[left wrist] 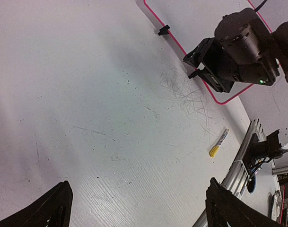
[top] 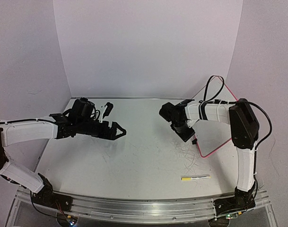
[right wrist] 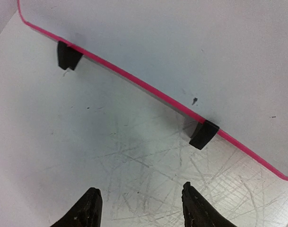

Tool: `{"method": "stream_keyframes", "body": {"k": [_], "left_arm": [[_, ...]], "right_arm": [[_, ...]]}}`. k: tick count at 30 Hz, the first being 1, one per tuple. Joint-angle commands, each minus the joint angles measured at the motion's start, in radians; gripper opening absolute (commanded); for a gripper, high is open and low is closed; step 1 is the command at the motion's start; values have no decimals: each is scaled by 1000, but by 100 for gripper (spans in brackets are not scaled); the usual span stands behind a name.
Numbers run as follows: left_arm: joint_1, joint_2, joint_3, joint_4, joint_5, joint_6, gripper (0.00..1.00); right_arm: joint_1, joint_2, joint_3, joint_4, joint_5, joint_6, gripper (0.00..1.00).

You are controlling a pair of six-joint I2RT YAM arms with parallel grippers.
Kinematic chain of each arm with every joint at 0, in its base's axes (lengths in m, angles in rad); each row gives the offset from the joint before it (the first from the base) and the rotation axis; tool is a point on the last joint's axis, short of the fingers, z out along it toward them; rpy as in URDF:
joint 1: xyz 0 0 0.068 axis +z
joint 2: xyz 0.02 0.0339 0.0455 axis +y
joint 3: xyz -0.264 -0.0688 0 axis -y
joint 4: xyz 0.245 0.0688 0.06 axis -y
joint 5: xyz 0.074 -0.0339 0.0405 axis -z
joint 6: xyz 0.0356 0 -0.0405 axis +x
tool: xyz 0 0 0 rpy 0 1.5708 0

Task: Write a sentence on the whiteboard
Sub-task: Move the whiteboard stand to the center of the board.

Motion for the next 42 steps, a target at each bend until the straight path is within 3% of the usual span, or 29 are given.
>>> {"method": "stream_keyframes", "body": {"k": [1, 21, 42], "left_arm": [[0, -57, -1, 26, 5, 27, 99], [0, -100, -18, 9, -14, 81, 100], [1, -72, 0, -2, -19, 69, 99]], "right_arm": [[4, 51, 33, -138, 31, 195, 58], [-72, 109, -49, -98, 58, 244, 51], [-96, 62, -171, 22, 53, 223, 4]]}}
